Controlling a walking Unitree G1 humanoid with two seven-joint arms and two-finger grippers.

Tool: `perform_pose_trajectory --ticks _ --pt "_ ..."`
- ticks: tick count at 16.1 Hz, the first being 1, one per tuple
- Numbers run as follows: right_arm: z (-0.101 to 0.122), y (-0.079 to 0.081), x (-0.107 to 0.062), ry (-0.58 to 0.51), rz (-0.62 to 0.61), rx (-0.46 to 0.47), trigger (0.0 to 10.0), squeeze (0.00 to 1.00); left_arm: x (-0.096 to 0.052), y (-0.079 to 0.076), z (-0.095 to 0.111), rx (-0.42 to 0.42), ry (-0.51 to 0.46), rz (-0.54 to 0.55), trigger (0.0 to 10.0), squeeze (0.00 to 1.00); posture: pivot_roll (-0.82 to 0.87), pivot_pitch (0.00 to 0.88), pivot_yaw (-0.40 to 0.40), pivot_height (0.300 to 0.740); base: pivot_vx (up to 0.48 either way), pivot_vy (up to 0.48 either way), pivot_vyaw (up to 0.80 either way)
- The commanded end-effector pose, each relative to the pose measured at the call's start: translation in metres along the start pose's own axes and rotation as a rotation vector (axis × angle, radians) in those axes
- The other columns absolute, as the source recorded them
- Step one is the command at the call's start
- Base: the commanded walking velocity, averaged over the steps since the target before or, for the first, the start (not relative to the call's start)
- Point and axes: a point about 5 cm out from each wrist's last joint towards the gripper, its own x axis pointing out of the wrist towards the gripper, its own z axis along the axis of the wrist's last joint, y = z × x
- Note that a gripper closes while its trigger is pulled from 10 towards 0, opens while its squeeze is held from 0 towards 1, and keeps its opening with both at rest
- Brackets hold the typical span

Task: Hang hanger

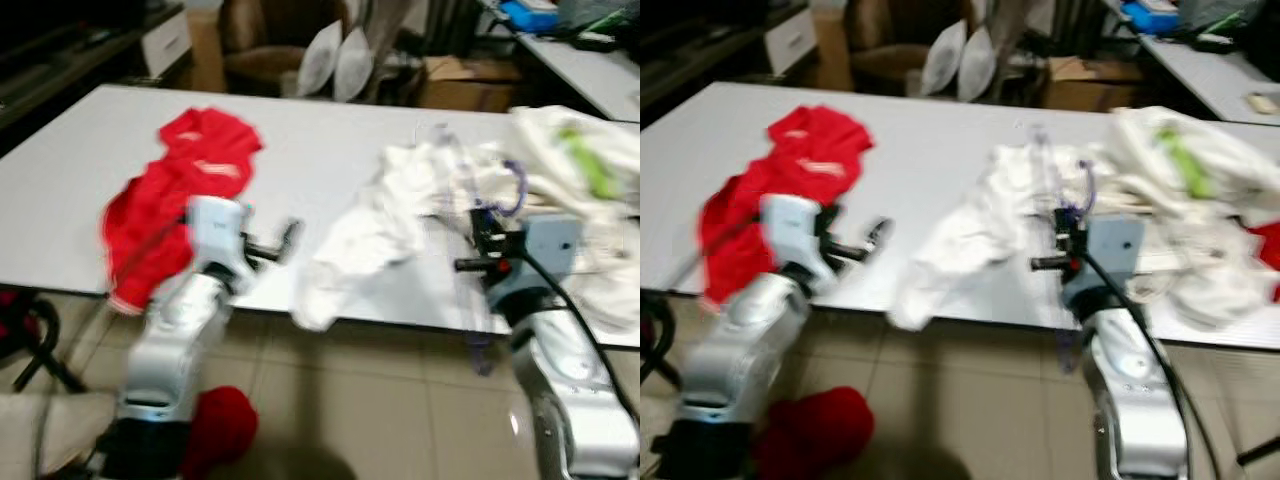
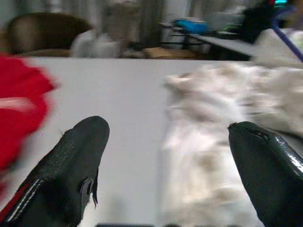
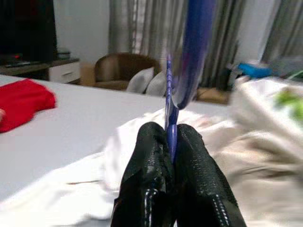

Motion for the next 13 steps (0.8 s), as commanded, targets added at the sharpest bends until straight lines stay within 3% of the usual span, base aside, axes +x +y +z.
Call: perform_pose_trajectory --ticks 1,4,5,7,8,10,11,13 --pt "-0.004 0.009 -0.001 0.025 0.042 0.02 10.0 0.0 -0.004 0.009 -0.001 0.027 0.004 0.03 10.0 0.0 -0.2 0.0 0.007 0.74 0.0 -0.352 0.0" --pt "-0.012 0.01 -0.005 0.069 0.031 0.101 10.0 0.0 -0.005 0.01 -0.006 0.017 0.018 0.026 10.0 0.0 -0.21 0.0 0.009 0.74 0.0 0.0 0.0" --pt "-0.014 0.003 -0.003 0.061 0.0 0.015 10.0 0.0 -0.004 0.008 -0.007 0.043 0.015 0.01 10.0 0.0 -0.21 0.0 0.005 0.74 0.0 0.0 0.0" --pt "-0.014 0.001 -0.002 0.051 0.011 0.001 10.0 0.0 -0.003 0.008 -0.006 0.054 -0.001 0.016 10.0 0.0 -0.19 0.0 0.001 0.74 0.0 0.0 0.0" --pt "-0.014 0.001 -0.001 0.044 0.011 0.06 10.0 0.0 -0.003 0.007 -0.005 0.032 -0.008 0.025 10.0 0.0 -0.18 0.0 -0.004 0.74 0.0 0.0 0.0" --pt "-0.012 0.002 -0.001 0.034 -0.009 0.093 10.0 0.0 -0.005 0.007 -0.006 0.022 -0.001 0.02 10.0 0.0 -0.18 0.0 -0.005 0.74 0.0 0.0 0.0" --pt "-0.015 0.01 -0.001 0.039 0.029 0.127 10.0 0.0 -0.005 0.009 -0.006 0.03 -0.004 0.019 10.0 0.0 -0.19 0.0 -0.001 0.74 0.0 0.42 0.0" --pt "-0.019 0.009 -0.001 0.058 0.005 0.095 10.0 0.0 -0.001 0.011 -0.005 0.036 -0.011 0.021 10.0 0.0 -0.2 0.0 0.004 0.74 0.0 0.456 -0.4"
